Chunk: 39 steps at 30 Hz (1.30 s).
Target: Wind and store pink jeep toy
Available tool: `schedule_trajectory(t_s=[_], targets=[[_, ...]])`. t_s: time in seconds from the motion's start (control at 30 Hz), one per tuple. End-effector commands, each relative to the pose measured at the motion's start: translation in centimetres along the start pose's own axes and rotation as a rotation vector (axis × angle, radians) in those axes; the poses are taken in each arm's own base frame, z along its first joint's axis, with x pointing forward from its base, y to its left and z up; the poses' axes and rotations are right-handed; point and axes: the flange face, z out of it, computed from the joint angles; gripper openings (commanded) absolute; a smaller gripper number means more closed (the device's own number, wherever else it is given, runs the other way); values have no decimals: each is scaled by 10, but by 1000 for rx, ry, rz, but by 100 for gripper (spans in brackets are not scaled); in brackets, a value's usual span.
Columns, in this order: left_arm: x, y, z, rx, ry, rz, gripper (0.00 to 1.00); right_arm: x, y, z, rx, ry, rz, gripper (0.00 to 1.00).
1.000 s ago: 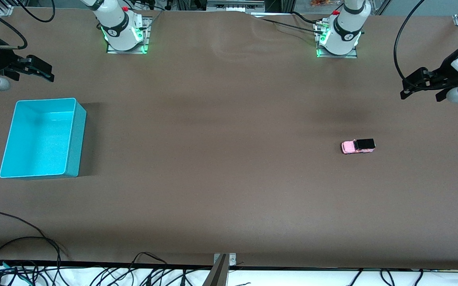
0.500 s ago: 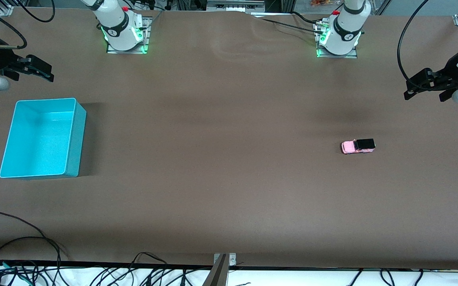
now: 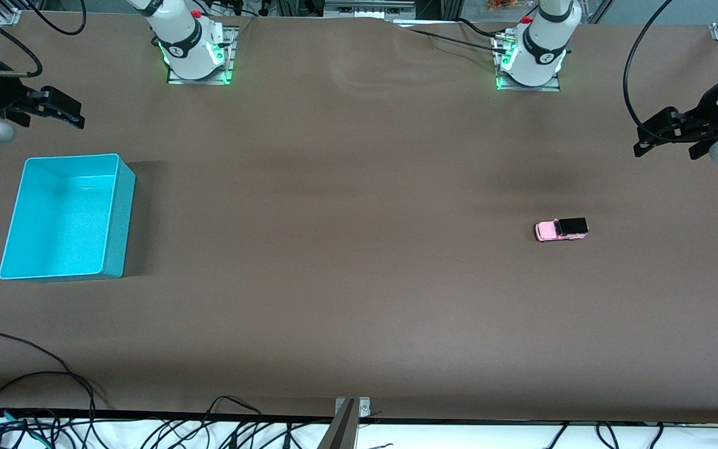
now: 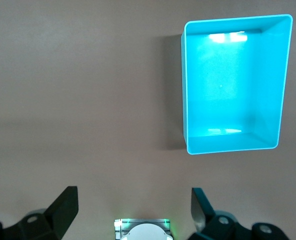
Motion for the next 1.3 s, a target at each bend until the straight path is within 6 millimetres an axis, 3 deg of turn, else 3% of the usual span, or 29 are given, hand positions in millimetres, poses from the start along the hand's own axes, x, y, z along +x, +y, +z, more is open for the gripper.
schedule_trajectory(t_s=[0.0,1.27], targets=[[2,-4,-6,-20,-3,-13,100,1,-2,-6,-10,0,0,100],[2,-20,-9,-22,4,-42,100,1,-2,-7,-10,2,-2,100]])
